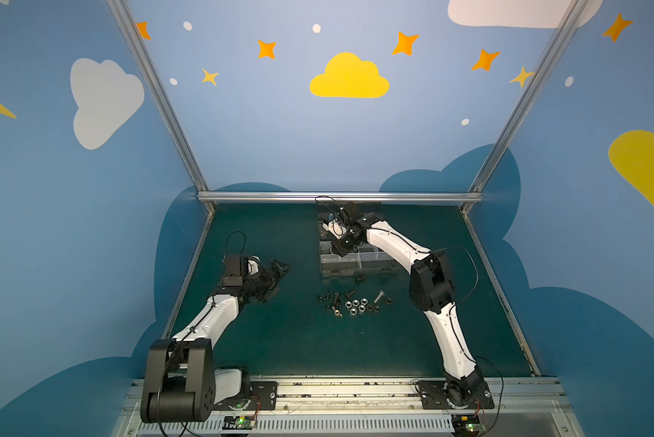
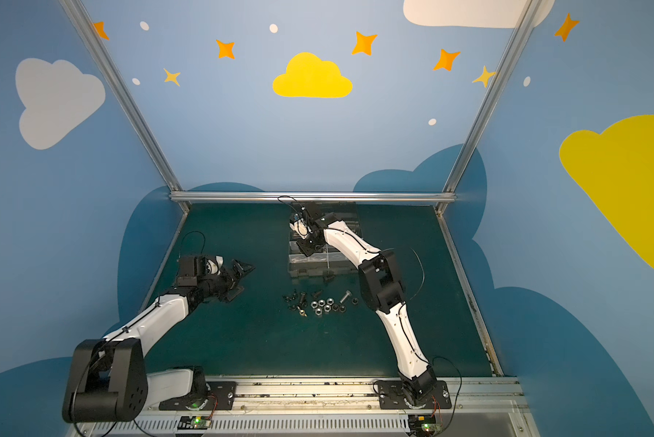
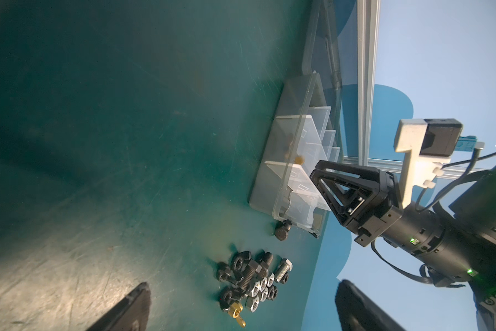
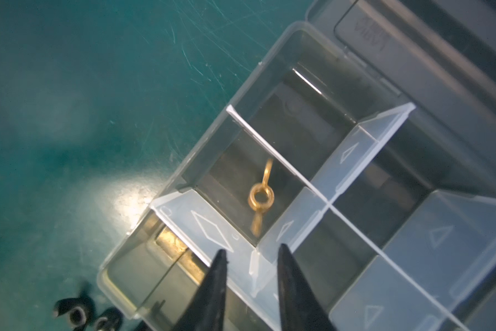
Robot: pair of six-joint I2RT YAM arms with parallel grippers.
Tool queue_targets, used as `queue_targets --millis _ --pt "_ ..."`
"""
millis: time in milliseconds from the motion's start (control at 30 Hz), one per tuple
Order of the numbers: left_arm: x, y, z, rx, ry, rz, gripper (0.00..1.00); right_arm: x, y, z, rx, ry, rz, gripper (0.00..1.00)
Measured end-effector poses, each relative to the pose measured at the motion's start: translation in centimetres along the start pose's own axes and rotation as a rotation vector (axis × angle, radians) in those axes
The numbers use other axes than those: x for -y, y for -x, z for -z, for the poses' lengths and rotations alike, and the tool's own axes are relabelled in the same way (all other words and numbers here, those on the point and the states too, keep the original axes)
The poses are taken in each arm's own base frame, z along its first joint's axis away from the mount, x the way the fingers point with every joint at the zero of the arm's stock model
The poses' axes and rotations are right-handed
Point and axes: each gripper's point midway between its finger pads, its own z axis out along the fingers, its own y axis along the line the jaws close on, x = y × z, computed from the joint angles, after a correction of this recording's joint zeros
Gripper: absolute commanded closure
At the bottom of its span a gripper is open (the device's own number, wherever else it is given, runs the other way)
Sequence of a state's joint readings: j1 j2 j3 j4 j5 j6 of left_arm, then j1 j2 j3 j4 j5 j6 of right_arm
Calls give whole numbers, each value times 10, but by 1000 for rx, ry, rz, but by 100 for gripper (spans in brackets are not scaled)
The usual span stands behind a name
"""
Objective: Sort the screws and nuts into containers
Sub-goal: Place the nut into the container, then pick up the nut from the center of the table.
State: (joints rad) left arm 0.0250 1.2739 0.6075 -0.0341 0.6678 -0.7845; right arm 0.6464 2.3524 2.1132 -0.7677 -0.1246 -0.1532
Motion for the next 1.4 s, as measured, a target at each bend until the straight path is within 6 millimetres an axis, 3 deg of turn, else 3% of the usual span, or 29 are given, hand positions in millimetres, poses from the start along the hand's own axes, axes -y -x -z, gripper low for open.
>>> queue_targets --millis 200,333,467,633,733,867,1133,1267,1400 --pt "1 -1 0 -4 -1 -5 0 0 0 1 -1 -10 4 52" --pt "1 -2 -1 -6 -1 -6 0 -8 -6 13 -13 -3 9 49" --pt "1 -3 -1 -9 -2 -8 0 -27 -13 44 -10 13 28 48" --pt "1 -7 -5 -24 3 -9 0 -67 -22 91 27 72 59 47" --pt "-1 -10 -8 -37 10 -6 0 -89 -37 104 18 110 64 46" --pt "-2 -12 -10 -47 16 -6 0 -116 -73 101 -44 154 42 45" --pt "-5 -14 -10 -54 24 -11 0 -157 -153 71 -189 189 -9 46" --pt "-6 -15 -10 -57 28 -11 0 -168 -171 61 -216 188 -14 46" --pt "-6 -15 -10 -57 28 -11 0 -173 -170 57 -203 180 -5 46"
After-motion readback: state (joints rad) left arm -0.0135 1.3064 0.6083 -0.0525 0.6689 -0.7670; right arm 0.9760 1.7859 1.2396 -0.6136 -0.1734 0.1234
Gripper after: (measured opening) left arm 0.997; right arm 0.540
